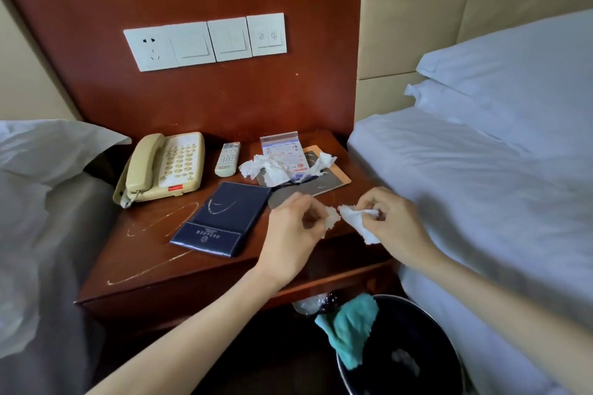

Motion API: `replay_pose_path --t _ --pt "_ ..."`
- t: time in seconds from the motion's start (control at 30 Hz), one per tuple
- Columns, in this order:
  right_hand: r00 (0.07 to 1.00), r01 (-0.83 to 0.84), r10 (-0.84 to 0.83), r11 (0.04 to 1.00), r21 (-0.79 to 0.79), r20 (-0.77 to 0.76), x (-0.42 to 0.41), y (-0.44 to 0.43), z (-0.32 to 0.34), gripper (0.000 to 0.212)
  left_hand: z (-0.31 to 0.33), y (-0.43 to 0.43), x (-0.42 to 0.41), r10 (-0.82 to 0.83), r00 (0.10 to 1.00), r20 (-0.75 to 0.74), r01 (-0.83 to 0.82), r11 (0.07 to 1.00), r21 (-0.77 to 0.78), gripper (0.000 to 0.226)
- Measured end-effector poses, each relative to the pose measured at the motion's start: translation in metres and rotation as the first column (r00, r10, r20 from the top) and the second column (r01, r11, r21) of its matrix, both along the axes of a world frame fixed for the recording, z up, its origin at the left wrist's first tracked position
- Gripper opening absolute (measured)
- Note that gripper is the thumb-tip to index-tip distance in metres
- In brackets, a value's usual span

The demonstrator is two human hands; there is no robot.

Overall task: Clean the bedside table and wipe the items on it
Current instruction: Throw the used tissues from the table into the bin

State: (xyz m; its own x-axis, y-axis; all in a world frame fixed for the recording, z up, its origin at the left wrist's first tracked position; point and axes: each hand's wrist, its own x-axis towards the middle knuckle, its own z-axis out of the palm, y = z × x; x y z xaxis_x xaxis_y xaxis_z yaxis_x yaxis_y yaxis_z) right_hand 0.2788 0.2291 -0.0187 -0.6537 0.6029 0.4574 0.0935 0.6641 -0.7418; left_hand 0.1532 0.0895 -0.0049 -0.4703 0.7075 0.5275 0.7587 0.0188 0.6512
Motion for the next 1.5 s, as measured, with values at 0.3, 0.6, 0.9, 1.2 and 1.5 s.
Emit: replay_pose_path --t 0.3,0.6,0.9,1.2,1.5 --pt "0.839 -0.057 0.056 0.998 -0.015 0.541 0.072 0.014 -0.06 0.022 -0.072 0.012 0.055 -0.169 0.969 0.18 0.211 0.944 -0.252 0.009" --pt "0.588 -0.134 0.11 0.99 -0.038 0.801 0.086 0.041 -0.106 0.022 -0.15 0.027 0.095 -0.048 0.917 0.397 0.278 0.79 -0.547 0.015" --pt "0.504 -0.153 0.164 0.983 -0.099 0.848 0.087 0.041 -0.117 0.019 -0.157 0.031 0.101 -0.058 0.954 0.293 0.251 0.688 -0.68 0.029" --pt "0.604 -0.178 0.177 0.98 -0.085 0.777 0.078 0.036 -0.092 0.014 -0.098 0.02 0.076 -0.079 0.973 0.218 0.192 0.801 -0.567 0.026" --pt "0.832 -0.096 0.154 0.986 -0.136 0.533 0.06 0.04 -0.05 0.014 -0.015 -0.005 0.035 -0.054 0.997 -0.051 0.025 0.894 -0.448 0.02"
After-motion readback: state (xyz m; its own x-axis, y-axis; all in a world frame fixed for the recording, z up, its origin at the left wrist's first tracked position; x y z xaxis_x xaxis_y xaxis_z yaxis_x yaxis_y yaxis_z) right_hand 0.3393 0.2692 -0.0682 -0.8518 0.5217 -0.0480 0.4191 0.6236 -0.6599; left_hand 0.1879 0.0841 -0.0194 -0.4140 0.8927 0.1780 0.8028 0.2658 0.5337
